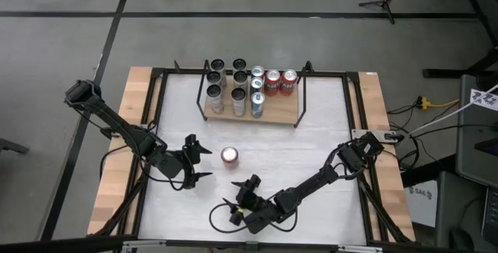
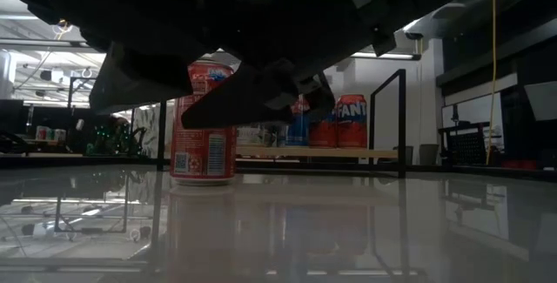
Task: Place canned beverage on shelf
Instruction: Put the red soda can on the shelf
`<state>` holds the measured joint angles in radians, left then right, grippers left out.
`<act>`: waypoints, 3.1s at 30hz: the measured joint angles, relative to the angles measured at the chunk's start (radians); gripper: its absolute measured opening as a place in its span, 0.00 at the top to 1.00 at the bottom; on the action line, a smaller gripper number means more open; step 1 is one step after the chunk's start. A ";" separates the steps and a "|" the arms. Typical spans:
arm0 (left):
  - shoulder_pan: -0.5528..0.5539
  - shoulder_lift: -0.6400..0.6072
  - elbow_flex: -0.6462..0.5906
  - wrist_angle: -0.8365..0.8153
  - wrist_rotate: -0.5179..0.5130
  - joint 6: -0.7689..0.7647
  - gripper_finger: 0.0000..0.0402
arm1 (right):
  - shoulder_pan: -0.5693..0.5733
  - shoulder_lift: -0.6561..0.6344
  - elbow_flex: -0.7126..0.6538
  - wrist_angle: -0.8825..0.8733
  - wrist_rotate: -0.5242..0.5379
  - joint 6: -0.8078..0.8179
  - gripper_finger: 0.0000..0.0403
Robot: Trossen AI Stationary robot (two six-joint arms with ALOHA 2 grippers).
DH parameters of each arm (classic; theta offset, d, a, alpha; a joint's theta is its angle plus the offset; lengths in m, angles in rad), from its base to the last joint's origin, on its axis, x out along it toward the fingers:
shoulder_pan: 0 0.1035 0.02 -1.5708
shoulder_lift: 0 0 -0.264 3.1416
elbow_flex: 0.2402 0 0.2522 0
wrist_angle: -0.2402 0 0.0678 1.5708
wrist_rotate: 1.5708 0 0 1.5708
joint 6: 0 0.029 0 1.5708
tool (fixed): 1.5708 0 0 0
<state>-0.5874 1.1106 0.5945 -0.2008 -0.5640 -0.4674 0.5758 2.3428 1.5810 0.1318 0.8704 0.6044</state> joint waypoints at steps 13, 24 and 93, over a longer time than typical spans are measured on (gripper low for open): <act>0.000 0.000 0.001 0.114 0.000 0.003 0.13 | 0.001 -0.193 0.003 -0.173 0.039 -0.089 0.25; 0.147 0.002 0.001 0.416 0.097 0.099 0.13 | 0.001 -0.372 0.003 -0.430 0.013 -0.116 0.25; 0.423 0.158 0.000 0.272 0.531 0.050 0.13 | -0.117 -0.165 0.002 -0.293 -0.129 -0.049 0.25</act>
<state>-0.1644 1.2686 0.5945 0.0709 -0.0335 -0.4170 0.4583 2.1777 1.5826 -0.1609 0.7418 0.5551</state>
